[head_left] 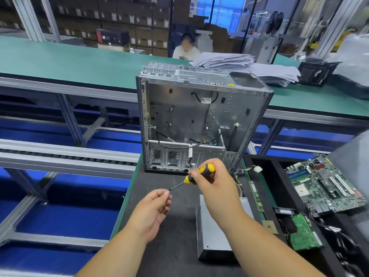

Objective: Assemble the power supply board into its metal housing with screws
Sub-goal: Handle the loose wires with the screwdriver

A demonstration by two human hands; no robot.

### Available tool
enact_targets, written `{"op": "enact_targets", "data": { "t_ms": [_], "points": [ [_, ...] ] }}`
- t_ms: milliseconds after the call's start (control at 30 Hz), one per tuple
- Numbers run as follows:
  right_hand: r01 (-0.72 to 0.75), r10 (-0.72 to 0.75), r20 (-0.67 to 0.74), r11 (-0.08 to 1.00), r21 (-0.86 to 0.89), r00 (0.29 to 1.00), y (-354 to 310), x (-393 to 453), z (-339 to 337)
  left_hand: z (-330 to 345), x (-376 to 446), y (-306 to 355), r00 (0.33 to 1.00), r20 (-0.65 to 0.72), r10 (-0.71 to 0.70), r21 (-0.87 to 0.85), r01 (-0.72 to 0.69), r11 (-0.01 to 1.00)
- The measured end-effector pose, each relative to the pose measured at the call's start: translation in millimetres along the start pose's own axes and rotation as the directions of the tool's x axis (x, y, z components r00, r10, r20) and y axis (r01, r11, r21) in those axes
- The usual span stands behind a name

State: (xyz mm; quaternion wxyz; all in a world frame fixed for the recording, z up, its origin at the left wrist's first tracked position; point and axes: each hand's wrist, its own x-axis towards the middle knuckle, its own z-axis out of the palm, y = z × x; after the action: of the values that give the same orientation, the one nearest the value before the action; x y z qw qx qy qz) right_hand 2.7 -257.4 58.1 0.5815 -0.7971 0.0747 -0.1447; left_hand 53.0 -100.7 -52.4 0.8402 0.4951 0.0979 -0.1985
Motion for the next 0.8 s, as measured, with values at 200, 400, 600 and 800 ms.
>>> {"op": "enact_targets", "data": {
  "t_ms": [200, 400, 600, 800],
  "points": [
    [-0.006, 0.006, 0.0, 0.999, 0.04, 1.0, -1, -2, 1, 0, 0, 2, 1.0, -0.003, -0.012, -0.029, 0.012, 1.0],
    [-0.033, 0.032, 0.013, 0.998, 0.061, 0.999, -6, -5, 2, -2, -4, 4, 0.999, -0.01, -0.034, -0.041, 0.033, 0.999],
    [-0.046, 0.045, 0.016, 0.994, 0.098, 0.999, -19, -5, 0, -3, -6, 15, 0.999, 0.015, -0.033, -0.091, 0.035, 0.995],
    [-0.035, 0.039, -0.032, 0.994, 0.101, 0.999, -28, -8, -12, 5, -7, 26, 0.995, 0.094, 0.022, -0.002, -0.022, 1.0]
  ]
}}
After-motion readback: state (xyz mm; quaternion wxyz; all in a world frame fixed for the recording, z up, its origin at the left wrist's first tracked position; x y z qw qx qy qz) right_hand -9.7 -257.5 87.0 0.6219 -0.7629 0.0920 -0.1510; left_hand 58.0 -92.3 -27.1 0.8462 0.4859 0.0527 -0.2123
